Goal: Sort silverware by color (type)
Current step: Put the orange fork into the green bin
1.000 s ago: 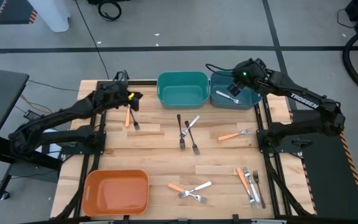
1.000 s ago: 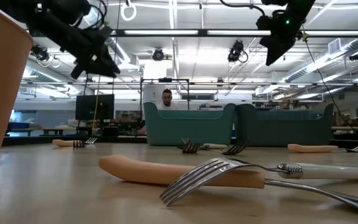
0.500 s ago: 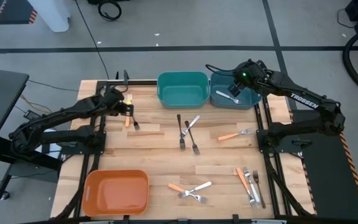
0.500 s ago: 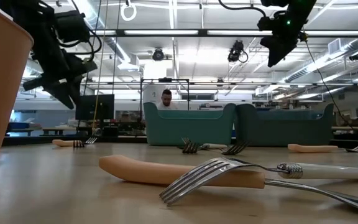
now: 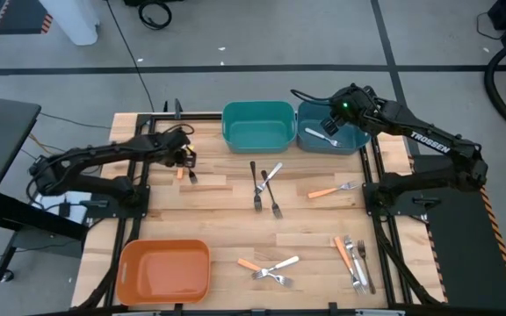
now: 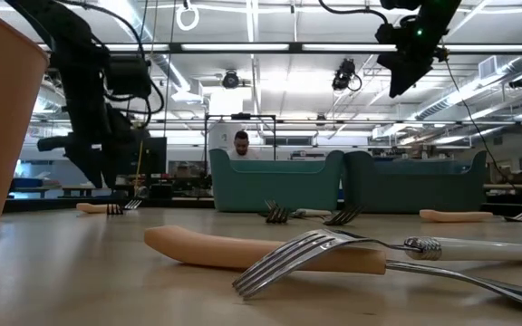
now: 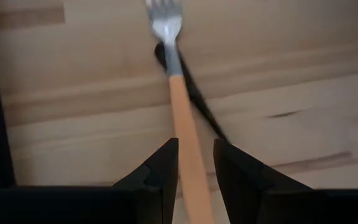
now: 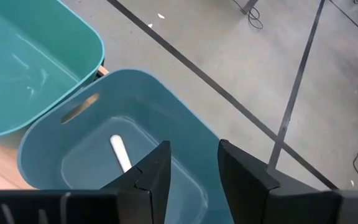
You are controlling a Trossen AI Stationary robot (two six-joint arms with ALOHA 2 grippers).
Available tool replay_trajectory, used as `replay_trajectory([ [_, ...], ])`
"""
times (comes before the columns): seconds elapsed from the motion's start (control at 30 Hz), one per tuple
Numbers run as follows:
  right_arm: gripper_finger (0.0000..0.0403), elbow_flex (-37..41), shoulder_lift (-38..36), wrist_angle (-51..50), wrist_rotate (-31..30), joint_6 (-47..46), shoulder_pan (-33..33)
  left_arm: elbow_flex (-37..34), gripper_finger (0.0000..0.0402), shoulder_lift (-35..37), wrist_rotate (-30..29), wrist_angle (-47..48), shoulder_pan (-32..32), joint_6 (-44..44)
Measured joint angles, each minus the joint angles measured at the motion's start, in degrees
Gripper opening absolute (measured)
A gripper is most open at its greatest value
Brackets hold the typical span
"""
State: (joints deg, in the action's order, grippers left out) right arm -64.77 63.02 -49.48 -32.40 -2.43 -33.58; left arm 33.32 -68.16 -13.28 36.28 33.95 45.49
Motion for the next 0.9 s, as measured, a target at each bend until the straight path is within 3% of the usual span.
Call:
replay_trajectory([
  [0.63, 0.0138, 0.0, 0.0, 0.0, 1.1, 0.0, 0.0, 0.4, 0.0110, -15.6, 0.7, -4.3, -0.1, 3.4],
  [0.9, 0.0138, 0.0, 0.0, 0.0, 1.1, 0.0, 0.0, 0.1, 0.0069, -13.0, 2.1, -4.0, 0.0, -2.4],
])
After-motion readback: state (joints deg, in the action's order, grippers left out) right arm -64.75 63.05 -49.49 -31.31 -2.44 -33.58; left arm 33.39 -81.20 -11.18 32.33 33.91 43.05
